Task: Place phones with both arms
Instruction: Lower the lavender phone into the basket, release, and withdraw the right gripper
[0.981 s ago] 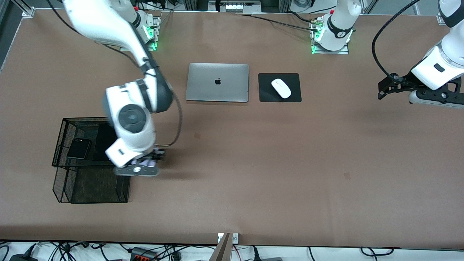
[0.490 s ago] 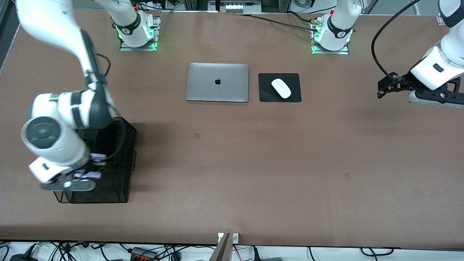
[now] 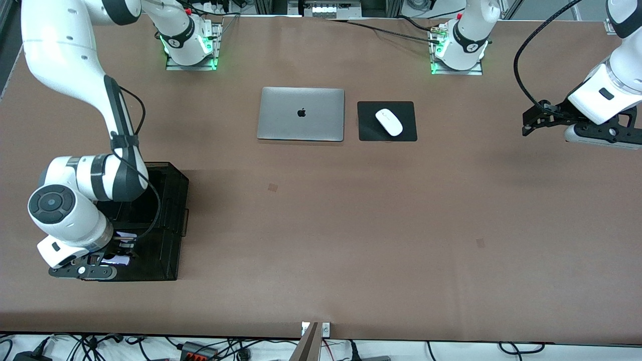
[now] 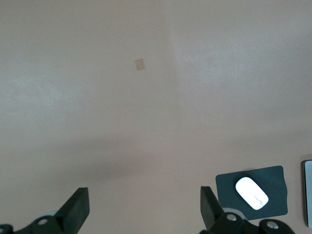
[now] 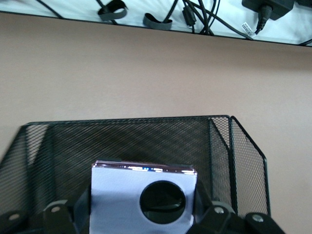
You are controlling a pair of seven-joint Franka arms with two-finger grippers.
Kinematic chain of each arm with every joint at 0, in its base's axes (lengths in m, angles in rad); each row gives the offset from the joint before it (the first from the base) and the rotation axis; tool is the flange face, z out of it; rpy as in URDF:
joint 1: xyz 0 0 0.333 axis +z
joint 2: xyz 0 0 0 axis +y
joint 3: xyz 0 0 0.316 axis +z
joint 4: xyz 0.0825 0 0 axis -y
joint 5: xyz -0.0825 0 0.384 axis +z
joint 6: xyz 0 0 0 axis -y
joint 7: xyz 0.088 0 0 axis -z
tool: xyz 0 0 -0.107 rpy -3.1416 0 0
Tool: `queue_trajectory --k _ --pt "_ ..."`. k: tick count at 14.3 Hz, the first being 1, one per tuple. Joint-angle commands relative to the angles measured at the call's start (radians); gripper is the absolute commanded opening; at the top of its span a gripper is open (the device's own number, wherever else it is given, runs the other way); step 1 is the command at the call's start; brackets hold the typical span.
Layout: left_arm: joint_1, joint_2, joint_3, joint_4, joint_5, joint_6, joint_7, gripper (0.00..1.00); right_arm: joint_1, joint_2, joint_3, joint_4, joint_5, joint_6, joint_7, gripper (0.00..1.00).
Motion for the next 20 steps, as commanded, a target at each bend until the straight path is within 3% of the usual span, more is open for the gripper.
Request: queue_trajectory --k 1,5,8,9,10,17,20 --pt "-0.001 -0.005 0.001 0.014 -0.009 -0.019 -0.004 1.0 -0.037 0.027 0.02 0.009 0.015 0.055 -0.024 0.13" --pt "-0.001 -0.005 0.001 0.014 -0.009 -0.019 -0.005 1.0 -0.038 0.028 0.02 -0.051 0.014 0.046 -0.04 0.13" --pt "-0.001 -0.005 0.001 0.014 -0.009 -0.027 -0.005 1.0 -0.035 0.022 0.023 -0.094 0.014 0.047 -0.084 0.21" --pt "-0.001 -0.005 0.001 0.014 -0.009 -0.027 -0.005 1.0 -0.037 0.022 0.032 -0.099 0.015 0.049 -0.089 0.49" --pt "-0.001 -0.005 0.001 0.014 -0.009 -0.027 -0.005 1.0 -0.038 0.021 0.04 -0.096 0.017 0.05 -0.077 0.99" --pt "-0.001 -0.005 0.001 0.014 -0.009 -0.027 -0.007 1.0 -0.035 -0.12 0.047 -0.03 0.02 0.035 -0.086 1.0" --pt "-0.001 -0.005 0.001 0.014 -0.009 -0.027 -0.005 1.0 -0.035 -0.189 0.044 -0.033 0.139 -0.193 -0.081 1.0"
